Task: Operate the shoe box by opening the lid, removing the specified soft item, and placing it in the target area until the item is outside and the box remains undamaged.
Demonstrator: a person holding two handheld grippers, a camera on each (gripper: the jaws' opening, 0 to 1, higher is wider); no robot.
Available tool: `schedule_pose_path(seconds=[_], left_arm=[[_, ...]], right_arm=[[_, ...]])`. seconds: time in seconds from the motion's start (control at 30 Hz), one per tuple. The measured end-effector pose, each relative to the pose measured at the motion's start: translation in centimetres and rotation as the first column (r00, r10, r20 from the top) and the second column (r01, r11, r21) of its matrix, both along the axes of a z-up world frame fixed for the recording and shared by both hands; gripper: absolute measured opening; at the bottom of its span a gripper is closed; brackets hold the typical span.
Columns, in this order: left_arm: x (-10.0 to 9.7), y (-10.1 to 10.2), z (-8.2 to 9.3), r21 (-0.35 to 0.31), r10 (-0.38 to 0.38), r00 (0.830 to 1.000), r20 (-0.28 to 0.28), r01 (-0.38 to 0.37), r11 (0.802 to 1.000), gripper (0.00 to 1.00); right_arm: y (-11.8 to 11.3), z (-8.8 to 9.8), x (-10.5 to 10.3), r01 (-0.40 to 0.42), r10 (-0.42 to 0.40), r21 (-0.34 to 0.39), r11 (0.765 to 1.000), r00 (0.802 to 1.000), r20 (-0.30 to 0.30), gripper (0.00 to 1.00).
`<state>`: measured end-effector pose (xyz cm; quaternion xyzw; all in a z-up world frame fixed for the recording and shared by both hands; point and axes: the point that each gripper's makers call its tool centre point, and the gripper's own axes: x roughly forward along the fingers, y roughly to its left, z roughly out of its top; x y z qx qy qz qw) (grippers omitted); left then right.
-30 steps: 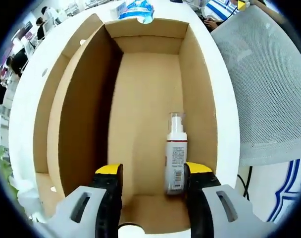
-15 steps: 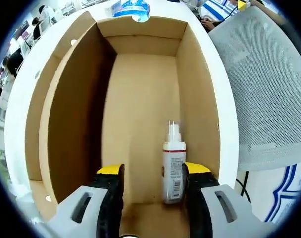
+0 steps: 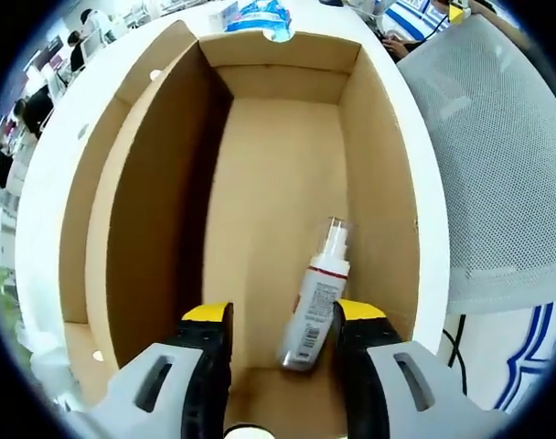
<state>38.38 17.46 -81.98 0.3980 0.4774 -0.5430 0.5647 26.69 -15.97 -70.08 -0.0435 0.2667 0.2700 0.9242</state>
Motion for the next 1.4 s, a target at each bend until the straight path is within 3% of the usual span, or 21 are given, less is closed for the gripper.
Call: schedule_pose_path(seconds=[0.2, 0.37, 0.63, 0.8, 1.17, 1.4], left_arm=[[-1.3, 0.4, -0.4, 0.011, -0.044, 0.998, -0.038, 0.044, 0.999, 0.45], [-1.5, 0.9, -1.0, 0.033, -0.063, 0.998, -0.022, 0.064, 0.997, 0.4], [-1.3, 1.8, -1.8, 0.057, -0.073, 0.997, 0.016, 0.072, 0.996, 0.23], [-1.6, 2.0, -2.1, 0.063, -0.087, 0.996, 0.026, 0.086, 0.994, 0.23], [-1.0, 2.1, -2.8, 0.058, -0.036, 0.996, 0.078, 0.031, 0.998, 0.22], [-0.9, 2.1, -2.8, 0.051, -0.002, 0.997, 0.083, -0.002, 0.999, 0.22]], right_arm=[[0.0, 0.0, -0.1, 0.0, 0.0, 0.003, 1.0, 1.0, -0.002, 0.99], [0.1, 0.0, 0.0, -0.002, 0.002, 0.003, 1.0, 1.0, 0.002, 0.99], [0.3, 0.1, -0.1, -0.014, 0.014, -0.001, 1.0, 1.0, 0.008, 0.98], [0.3, 0.1, 0.0, -0.019, 0.019, -0.004, 1.0, 1.0, 0.012, 0.96], [0.5, 0.0, -0.1, -0.024, 0.024, -0.012, 1.0, 1.0, 0.011, 0.94], [0.6, 0.0, -0.2, -0.029, 0.029, -0.014, 0.999, 1.0, 0.01, 0.93]])
